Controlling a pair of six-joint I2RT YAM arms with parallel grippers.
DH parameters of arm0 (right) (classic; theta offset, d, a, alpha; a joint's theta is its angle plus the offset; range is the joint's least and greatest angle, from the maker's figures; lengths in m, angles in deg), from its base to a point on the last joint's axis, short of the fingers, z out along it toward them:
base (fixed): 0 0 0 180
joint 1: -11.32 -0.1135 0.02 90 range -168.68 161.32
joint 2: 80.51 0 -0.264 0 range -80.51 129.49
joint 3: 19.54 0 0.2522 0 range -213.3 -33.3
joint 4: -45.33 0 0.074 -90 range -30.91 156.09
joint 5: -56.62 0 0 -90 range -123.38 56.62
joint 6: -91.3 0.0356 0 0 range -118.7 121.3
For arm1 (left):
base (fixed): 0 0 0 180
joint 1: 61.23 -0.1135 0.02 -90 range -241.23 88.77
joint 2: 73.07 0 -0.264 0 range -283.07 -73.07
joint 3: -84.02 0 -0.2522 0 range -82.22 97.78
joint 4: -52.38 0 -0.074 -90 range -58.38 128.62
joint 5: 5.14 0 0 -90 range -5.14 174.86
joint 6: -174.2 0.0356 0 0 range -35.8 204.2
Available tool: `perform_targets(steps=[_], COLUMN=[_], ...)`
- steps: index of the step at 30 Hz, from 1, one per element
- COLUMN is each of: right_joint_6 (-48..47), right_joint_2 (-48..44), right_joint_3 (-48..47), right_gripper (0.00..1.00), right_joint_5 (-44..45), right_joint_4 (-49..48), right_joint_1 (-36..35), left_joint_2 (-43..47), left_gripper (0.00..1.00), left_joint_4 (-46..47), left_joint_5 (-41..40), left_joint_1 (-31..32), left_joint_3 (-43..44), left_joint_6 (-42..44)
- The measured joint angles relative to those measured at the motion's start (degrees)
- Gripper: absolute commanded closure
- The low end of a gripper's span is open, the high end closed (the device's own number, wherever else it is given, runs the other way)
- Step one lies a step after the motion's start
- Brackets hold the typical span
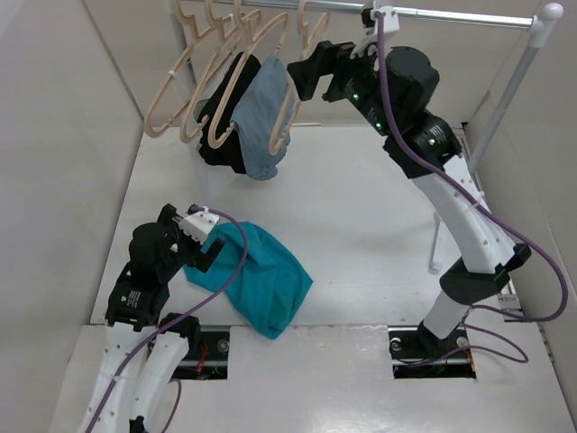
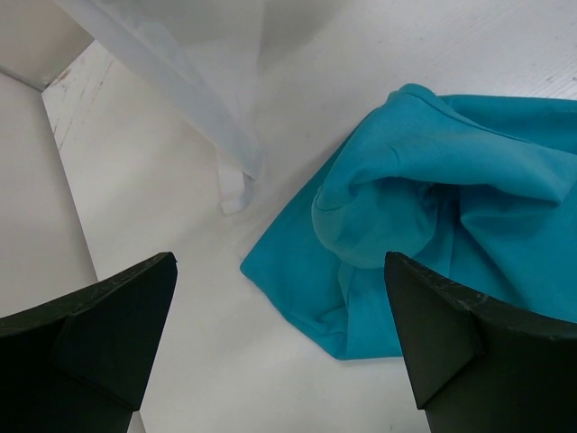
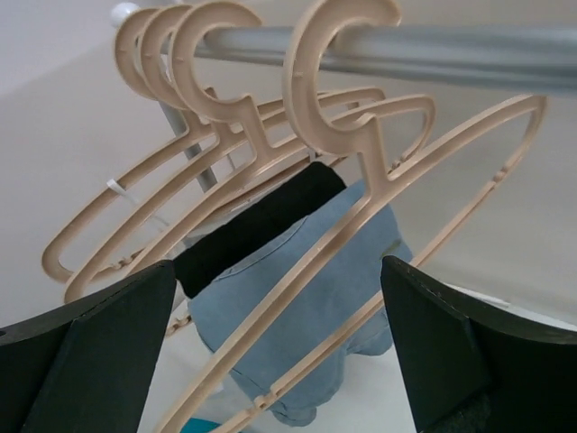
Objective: Place the t-shirt on the hanger
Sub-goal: Grab a hanger with the right arm
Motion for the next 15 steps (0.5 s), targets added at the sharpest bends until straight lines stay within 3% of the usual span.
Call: perform_targets(steps=[9,15], right_joint_6=[6.1,8.8], right_joint_2=[6.1,6.4], right_joint_3=[2.4,6.4], right_gripper=[0.05,0.36], right_joint_5=[-2.7,-5.1], right_joint_4=[-2.7,-4.5], right_joint_1=[1.1,2.4], left_joint_2=[0.3,0.3], left_gripper=[0.01,0.01], left_joint_4=[0.8,1.3], left_joint_5=[-0.3,-0.8], left_joint_1=[-0.2,-0.6], left_joint_3=[-1.9,-2.1], left_joint_6=[0.0,0.0])
